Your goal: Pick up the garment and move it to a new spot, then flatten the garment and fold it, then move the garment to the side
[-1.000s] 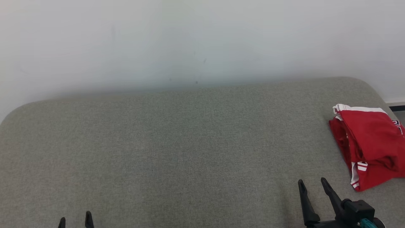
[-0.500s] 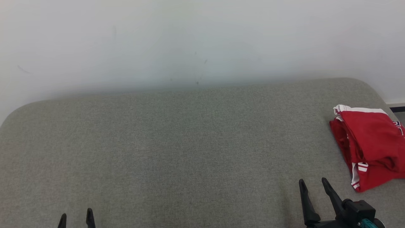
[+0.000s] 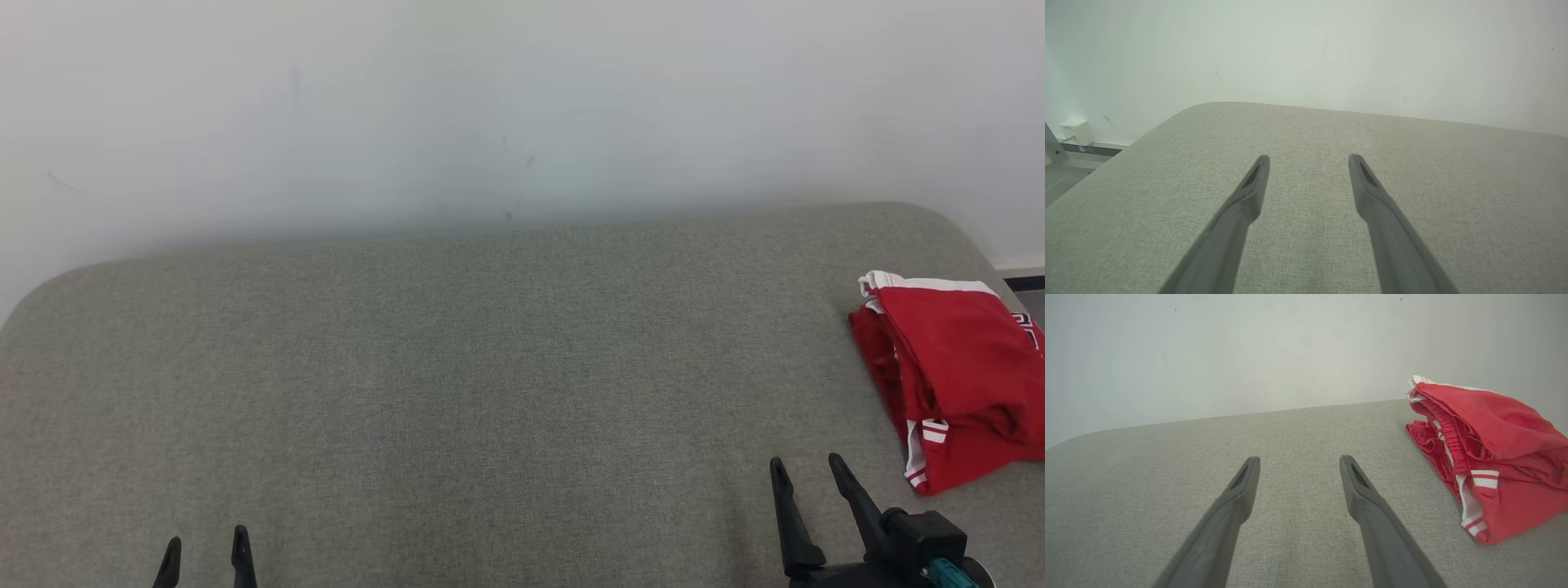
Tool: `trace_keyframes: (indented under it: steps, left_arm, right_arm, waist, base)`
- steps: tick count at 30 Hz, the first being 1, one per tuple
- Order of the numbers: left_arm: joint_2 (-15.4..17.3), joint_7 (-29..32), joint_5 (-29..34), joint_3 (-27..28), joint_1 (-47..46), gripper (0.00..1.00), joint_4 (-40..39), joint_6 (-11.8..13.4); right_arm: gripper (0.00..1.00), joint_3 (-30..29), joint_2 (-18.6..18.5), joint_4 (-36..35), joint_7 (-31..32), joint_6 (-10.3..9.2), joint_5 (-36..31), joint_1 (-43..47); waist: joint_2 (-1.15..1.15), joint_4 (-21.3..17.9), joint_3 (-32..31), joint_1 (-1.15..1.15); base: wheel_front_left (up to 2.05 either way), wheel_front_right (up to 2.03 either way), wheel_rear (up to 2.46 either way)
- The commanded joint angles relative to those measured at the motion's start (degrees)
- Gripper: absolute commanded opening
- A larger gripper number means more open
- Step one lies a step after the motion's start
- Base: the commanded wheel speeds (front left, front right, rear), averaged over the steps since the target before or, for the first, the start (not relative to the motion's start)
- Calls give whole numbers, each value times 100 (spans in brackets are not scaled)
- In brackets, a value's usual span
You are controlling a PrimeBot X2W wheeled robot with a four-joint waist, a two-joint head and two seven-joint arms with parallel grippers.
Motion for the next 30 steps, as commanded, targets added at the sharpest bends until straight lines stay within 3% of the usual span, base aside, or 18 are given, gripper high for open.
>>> trace_keyframes:
  steps: [1,14,15,20,30]
  left_arm:
    - [-5,-14,-7,-11,-40,100,22,-20]
    - [-5,-14,11,-53,-4,100,9,-31]
    - [-2,1,-8,-57,4,0,24,-3]
    - [-50,24,-26,-66,94,0,285,-1]
    - [-43,338,-1153,-58,-108,0,298,-7]
  right_arm:
    - [100,17,-28,17,-31,-18,-39,-26]
    - [100,73,-26,0,-34,-18,5,-47]
    - [0,75,-18,14,-1,1,10,-25]
    - [0,86,31,256,33,1,25,160]
    - [0,-82,81,125,329,0,1105,79]
  waist:
    - [0,-6,0,0]
    - [0,-4,2,0]
    - [0,-5,3,0]
    - [0,-4,3,0]
    - [0,24,23,0]
  base:
    - [0,0,0]
    - [0,0,0]
    - [0,0,0]
    - [0,0,0]
    - [0,0,0]
